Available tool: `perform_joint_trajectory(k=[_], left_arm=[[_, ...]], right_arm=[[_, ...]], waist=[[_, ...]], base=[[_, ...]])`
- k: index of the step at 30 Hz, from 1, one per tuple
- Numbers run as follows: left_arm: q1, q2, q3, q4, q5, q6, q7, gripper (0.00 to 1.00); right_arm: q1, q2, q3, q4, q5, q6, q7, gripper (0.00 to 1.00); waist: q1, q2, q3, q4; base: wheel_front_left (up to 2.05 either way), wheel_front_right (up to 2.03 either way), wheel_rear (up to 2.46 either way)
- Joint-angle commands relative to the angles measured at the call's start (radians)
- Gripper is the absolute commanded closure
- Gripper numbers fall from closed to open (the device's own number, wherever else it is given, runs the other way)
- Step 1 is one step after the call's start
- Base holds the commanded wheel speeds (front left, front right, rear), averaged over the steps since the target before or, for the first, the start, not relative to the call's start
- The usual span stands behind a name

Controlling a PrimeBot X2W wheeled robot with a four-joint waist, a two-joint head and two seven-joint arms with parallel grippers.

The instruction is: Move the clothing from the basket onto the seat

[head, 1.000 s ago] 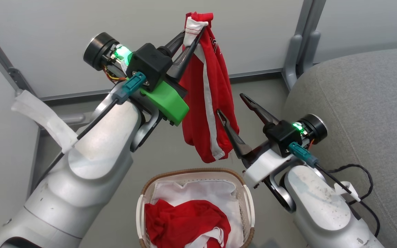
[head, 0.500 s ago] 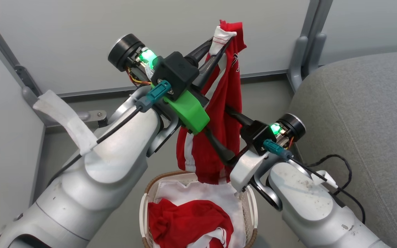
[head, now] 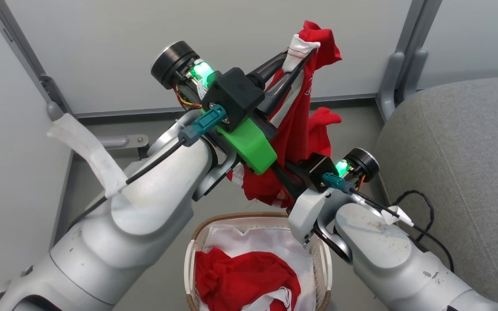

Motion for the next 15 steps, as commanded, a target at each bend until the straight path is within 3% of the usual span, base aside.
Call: perform_joint_trajectory(k=[1, 10, 11, 12, 13, 14, 15], left_arm=[[-0.014, 0.010, 0.008, -0.006, -0.003, 0.009, 0.002, 1.00], [0.033, 0.054, 0.051, 0.000, -0.043, 0.033, -0.018, 0.97], [0.040, 0.061, 0.055, 0.005, -0.049, 0.035, -0.018, 0.70], [0.046, 0.063, 0.059, 0.008, -0.055, 0.037, -0.021, 0.55], [0.053, 0.067, 0.064, 0.012, -0.060, 0.040, -0.021, 0.07], [0.059, 0.072, 0.066, 0.017, -0.064, 0.042, -0.021, 0.00], [0.069, 0.079, 0.071, 0.025, -0.072, 0.046, -0.020, 0.00]], right_arm=[[-0.004, -0.004, -0.005, 0.007, 0.005, -0.001, -0.002, 1.00], [0.012, -0.004, -0.056, -0.020, -0.021, -0.001, -0.002, 1.00], [0.018, -0.004, -0.065, -0.030, -0.023, -0.001, -0.002, 1.00], [0.022, -0.004, -0.071, -0.037, -0.025, -0.001, -0.002, 1.00], [0.027, -0.003, -0.079, -0.049, -0.027, -0.001, -0.002, 1.00], [0.029, -0.004, -0.084, -0.058, -0.028, -0.001, -0.002, 1.00], [0.033, -0.004, -0.089, -0.068, -0.031, -0.001, -0.002, 1.00]], waist=[[0.0000, -0.0001, 0.001, 0.001], [0.0000, -0.0001, 0.012, -0.018], [0.0000, -0.0001, 0.013, -0.021], [0.0000, -0.0001, 0.015, -0.023], [0.0000, -0.0001, 0.017, -0.027], [0.0000, -0.0001, 0.018, -0.029], [0.0000, -0.0001, 0.020, -0.033]], base=[[0.00, 0.00, 0.00], [0.00, 0.00, 0.00], [0.00, 0.00, 0.00], [0.00, 0.00, 0.00], [0.00, 0.00, 0.00], [0.00, 0.00, 0.00], [0.00, 0.00, 0.00]])
